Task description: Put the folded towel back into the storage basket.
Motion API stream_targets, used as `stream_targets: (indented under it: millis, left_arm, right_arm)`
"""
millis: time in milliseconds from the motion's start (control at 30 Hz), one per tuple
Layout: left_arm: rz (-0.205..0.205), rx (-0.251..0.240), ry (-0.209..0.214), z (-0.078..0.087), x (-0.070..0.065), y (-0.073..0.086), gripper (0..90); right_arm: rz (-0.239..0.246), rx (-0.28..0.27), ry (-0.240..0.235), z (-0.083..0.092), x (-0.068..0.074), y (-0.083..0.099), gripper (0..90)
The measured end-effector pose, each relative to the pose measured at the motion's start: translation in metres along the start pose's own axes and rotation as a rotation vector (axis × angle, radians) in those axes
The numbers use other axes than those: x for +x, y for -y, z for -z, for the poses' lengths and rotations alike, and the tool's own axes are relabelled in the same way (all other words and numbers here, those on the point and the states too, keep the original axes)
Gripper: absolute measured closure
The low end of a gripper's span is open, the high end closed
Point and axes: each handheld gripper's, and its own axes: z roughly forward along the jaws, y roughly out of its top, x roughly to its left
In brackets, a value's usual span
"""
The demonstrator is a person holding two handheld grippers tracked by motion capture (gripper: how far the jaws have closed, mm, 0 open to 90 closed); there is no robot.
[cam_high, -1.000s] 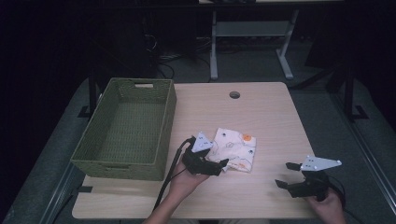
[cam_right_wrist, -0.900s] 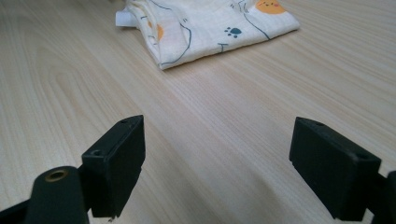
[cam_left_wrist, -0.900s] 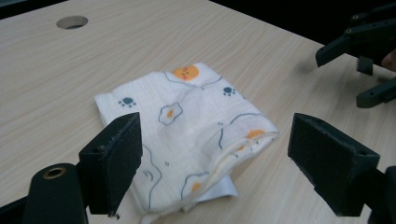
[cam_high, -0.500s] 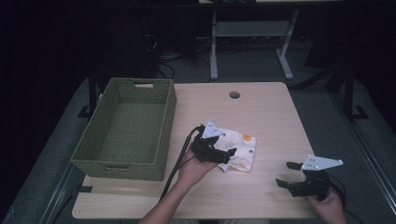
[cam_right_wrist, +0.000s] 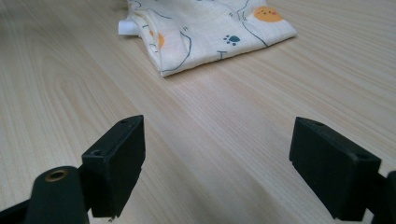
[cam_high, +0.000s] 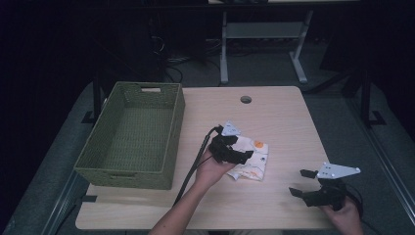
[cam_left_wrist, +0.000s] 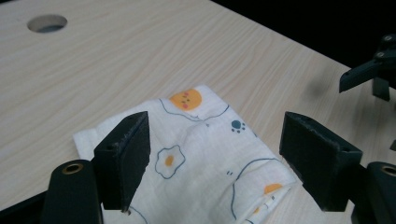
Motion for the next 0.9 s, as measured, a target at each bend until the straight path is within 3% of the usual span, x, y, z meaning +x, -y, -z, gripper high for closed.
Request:
stream_targets:
  millis: [300,800,900]
  left_arm:
    - [0.046,0.047,0.016,-0.024,0.006,0.001,29.5]
    - [0.032,0.167,-0.041,-0.059,0.007,0.010,35.7]
    - [0.006,0.199,-0.064,-0.063,0.007,0.016,36.3]
  right_arm:
    - [-0.003,-0.001,-0.004,-0.001,0.000,0.000,18.1]
    - [0.002,-0.005,-0.008,0.000,0.000,0.000,18.1]
    - [0.002,-0.008,-0.008,0.001,0.000,0.001,18.1]
